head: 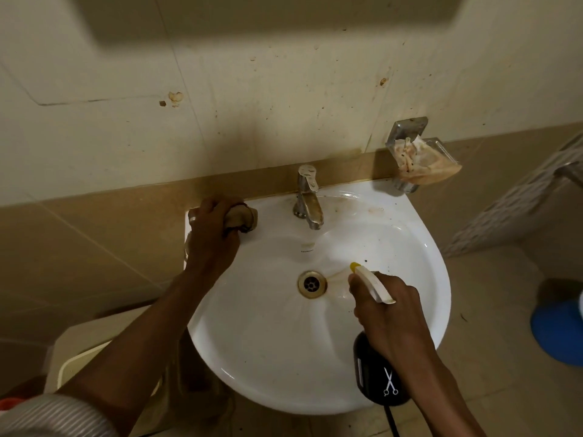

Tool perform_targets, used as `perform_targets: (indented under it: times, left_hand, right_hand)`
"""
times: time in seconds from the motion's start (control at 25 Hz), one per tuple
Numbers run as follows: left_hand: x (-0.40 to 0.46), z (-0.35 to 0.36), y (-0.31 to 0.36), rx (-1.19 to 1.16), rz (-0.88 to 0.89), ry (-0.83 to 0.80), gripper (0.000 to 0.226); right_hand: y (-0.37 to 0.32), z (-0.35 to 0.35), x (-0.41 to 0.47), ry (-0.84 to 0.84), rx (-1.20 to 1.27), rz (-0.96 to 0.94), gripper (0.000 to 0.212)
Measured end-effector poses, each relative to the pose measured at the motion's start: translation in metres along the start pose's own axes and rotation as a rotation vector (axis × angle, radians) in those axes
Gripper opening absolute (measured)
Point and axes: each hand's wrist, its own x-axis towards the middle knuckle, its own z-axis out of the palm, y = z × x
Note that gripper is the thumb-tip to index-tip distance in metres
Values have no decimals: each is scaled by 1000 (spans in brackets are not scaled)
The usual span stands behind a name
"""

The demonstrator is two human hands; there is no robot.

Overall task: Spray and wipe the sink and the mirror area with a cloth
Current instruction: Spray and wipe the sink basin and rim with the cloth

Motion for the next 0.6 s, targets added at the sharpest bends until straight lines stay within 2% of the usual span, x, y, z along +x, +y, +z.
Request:
perform_targets:
  times: [0.12,0.24,0.44,0.6]
  left_hand:
    - [1,11,2,-6,-21,13,51]
    - [5,15,1,21,-37,-62,52]
    - [22,33,8,241,182,-351,59]
    - [28,50,27,367,322,-437,50]
  right_hand:
    - [-1,1,3,-73,-43,-28,38]
    - [-4,5,4,-81,4,-58,39]
    - [-8,19,1,-90,9,-113,36]
    - [-13,21,-5,-99,79,-87,33]
